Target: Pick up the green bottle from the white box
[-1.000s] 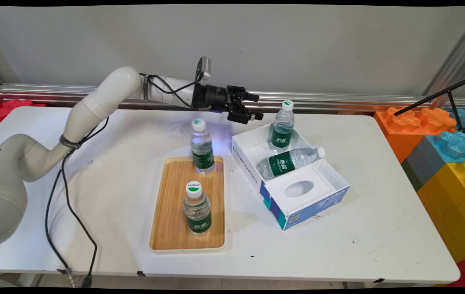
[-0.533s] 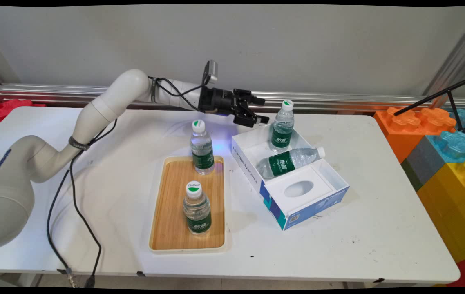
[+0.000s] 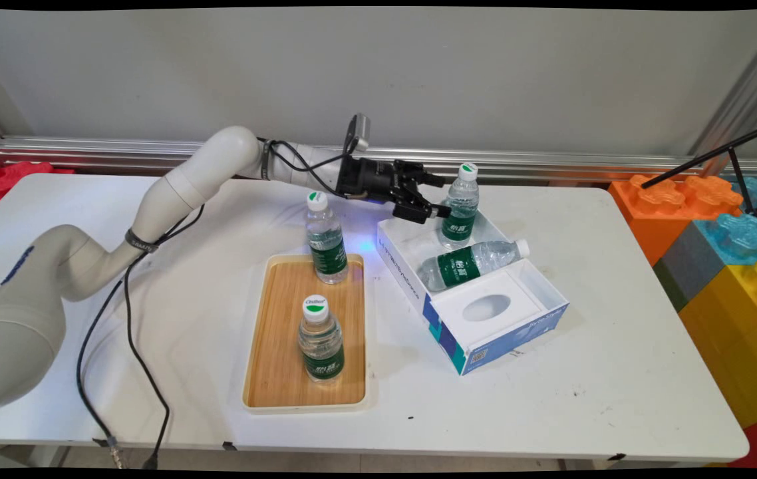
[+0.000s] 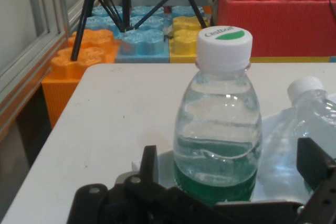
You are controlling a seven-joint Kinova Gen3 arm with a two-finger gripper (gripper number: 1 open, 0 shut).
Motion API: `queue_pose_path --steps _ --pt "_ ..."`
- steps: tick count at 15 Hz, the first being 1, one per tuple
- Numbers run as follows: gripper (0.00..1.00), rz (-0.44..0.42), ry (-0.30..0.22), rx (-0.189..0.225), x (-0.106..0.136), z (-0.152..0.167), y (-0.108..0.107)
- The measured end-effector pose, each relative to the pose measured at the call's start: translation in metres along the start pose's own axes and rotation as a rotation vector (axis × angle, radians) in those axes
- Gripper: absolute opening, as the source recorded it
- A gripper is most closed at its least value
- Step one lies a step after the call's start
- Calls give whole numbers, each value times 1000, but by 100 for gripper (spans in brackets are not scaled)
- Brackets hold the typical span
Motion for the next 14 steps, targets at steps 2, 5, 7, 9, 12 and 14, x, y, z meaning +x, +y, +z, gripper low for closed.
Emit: queue_pose_path --steps 2,5,7,9,12,14 --pt "100 1 2 -3 -1 4 1" --pt "100 3 6 -5 -3 12 2" --pt "100 6 10 -4 -4 16 2" --pt "100 10 12 -3 -5 18 2" --pt "100 16 16 0 -5 22 2" --pt "100 19 17 1 -6 24 2"
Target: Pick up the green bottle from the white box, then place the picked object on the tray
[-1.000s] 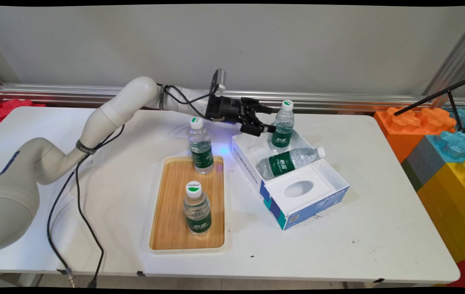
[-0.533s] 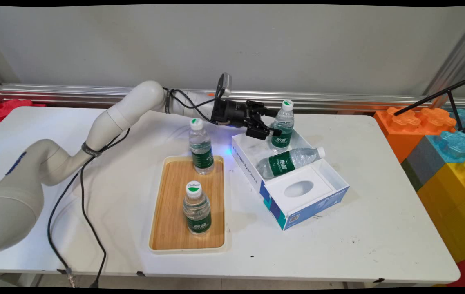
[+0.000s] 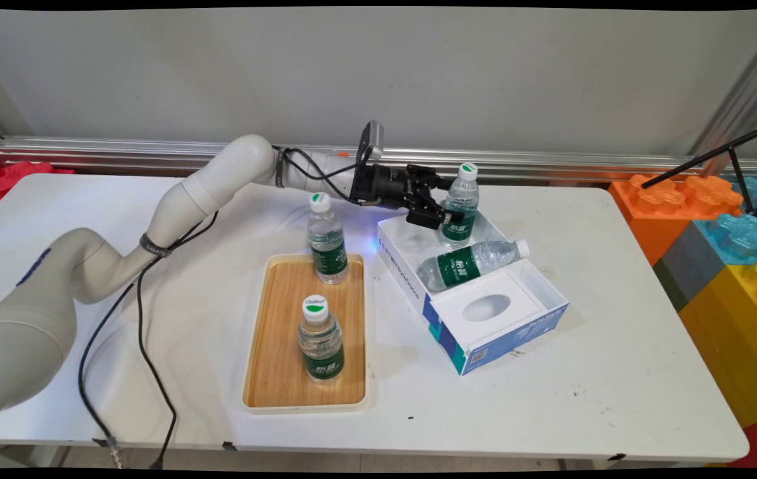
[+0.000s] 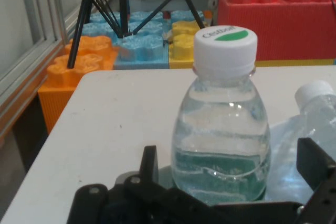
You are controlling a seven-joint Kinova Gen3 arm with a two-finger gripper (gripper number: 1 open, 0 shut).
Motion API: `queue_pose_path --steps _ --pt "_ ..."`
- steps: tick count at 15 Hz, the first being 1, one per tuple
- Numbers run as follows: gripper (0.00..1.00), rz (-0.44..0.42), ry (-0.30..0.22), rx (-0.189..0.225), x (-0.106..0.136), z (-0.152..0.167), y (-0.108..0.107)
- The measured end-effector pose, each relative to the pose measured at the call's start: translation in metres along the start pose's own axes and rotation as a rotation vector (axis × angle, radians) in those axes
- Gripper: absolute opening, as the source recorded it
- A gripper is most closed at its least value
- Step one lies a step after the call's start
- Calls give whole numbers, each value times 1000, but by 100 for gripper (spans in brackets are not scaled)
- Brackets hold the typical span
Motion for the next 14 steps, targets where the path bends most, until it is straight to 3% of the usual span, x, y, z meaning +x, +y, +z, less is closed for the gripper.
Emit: queue_pose_path --steps 2,3,14 --pt "100 5 1 1 0 1 0" --pt "0 10 3 3 0 2 0" --pt "0 22 2 13 -2 0 -3"
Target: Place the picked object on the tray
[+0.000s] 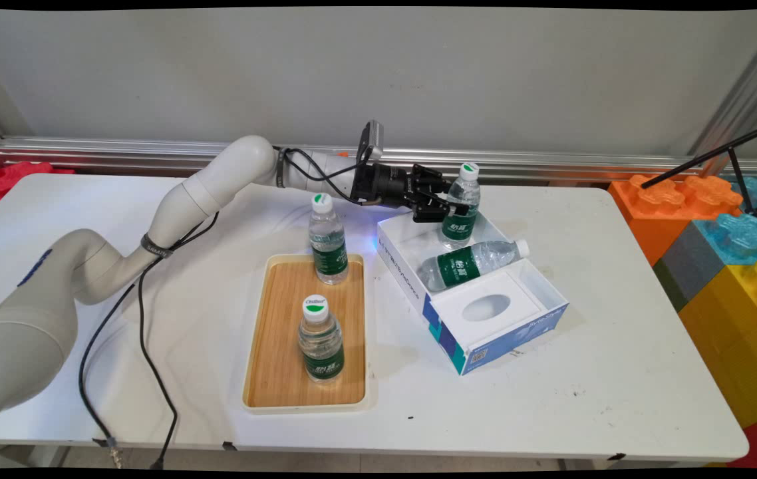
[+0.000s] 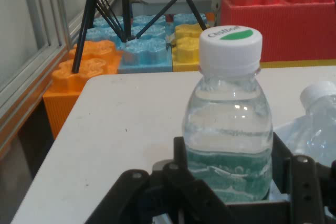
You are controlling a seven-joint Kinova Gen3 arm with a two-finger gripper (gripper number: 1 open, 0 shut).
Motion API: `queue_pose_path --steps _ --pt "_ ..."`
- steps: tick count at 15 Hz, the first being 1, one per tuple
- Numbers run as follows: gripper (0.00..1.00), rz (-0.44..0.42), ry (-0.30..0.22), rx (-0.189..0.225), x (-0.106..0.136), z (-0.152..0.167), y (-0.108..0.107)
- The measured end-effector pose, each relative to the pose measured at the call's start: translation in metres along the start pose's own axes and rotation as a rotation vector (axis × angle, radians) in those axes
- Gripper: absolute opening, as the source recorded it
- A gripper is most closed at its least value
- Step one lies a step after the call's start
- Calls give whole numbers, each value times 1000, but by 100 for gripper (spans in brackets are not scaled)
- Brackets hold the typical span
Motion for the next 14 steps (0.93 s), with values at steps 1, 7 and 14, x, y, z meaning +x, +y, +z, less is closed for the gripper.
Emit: queue_pose_path --steps 1,7,14 --pt "0 -1 1 1 1 -1 0" --pt "0 -5 17 6 12 -6 -2" --pt "0 -5 45 12 37 -12 -3"
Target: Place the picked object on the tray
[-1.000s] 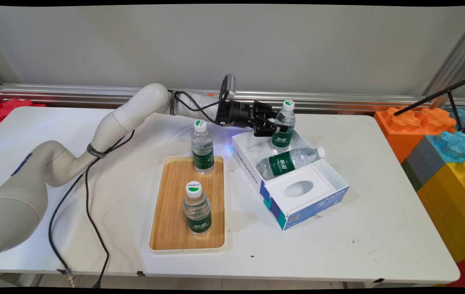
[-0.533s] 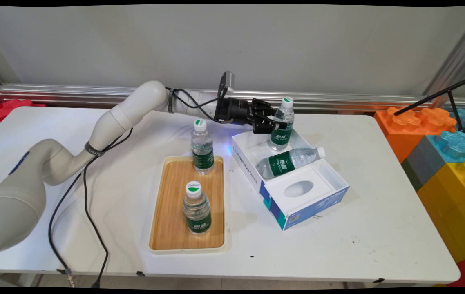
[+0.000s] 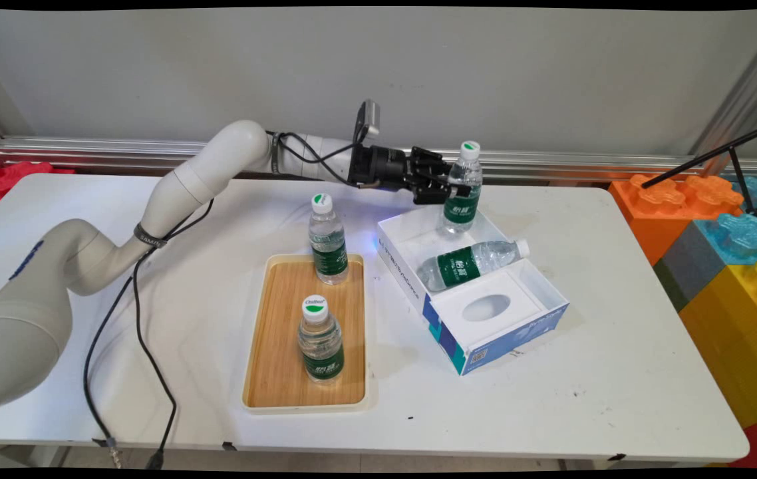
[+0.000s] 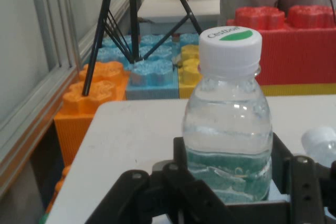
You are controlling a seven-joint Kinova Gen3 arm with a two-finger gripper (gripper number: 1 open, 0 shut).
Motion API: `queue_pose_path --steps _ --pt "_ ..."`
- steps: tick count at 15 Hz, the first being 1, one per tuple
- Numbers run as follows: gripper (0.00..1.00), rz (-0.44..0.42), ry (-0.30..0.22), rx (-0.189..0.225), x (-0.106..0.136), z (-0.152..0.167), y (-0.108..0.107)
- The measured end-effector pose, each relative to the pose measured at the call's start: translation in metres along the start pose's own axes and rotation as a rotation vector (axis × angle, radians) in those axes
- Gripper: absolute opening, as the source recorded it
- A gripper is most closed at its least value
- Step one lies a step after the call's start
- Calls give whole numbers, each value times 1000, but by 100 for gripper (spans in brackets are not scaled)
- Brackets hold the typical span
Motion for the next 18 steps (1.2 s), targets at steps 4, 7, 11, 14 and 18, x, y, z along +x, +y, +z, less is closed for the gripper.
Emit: queue_pose_path --steps 4,7,11,14,18 --pt "0 3 21 12 23 -7 -3" --pt "0 6 32 20 39 -16 -5" --pt "0 6 37 46 60 -39 -8" --pt "0 4 31 63 68 -57 -8" --pt "0 0 16 77 71 -81 -5"
